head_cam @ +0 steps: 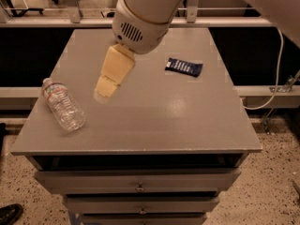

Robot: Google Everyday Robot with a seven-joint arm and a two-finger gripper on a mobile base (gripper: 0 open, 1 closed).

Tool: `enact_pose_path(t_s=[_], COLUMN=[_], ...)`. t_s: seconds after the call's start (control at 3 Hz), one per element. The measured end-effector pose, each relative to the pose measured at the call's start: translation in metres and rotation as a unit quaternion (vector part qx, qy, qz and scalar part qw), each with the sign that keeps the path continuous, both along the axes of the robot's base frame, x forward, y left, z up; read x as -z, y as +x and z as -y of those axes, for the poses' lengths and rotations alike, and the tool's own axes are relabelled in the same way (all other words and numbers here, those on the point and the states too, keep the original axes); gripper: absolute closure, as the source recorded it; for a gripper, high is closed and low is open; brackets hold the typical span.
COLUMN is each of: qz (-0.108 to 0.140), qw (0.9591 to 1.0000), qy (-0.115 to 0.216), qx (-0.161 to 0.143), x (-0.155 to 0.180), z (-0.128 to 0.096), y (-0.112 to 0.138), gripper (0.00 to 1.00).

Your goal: Place water bottle upright

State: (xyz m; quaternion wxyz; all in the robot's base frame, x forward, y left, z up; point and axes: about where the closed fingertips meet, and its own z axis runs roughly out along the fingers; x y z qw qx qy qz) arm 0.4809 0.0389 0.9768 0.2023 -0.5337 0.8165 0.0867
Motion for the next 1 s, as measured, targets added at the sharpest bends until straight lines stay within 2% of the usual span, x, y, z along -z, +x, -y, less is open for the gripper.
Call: enact_pose_path(t_s=[0.33,0.67,1.0], qz=[-0.02,-0.049,-0.059], qw=[0.9994,0.9987,0.9974], qy=[0.024,0.004,-0.02], qx=[-0.014,0.014,0.036], x=[0.032,0.061,0.087], z=[-0.093,-0.162,-0.209], y=[0.017,0.034,0.045], gripper=[0.0,0.0,0.0])
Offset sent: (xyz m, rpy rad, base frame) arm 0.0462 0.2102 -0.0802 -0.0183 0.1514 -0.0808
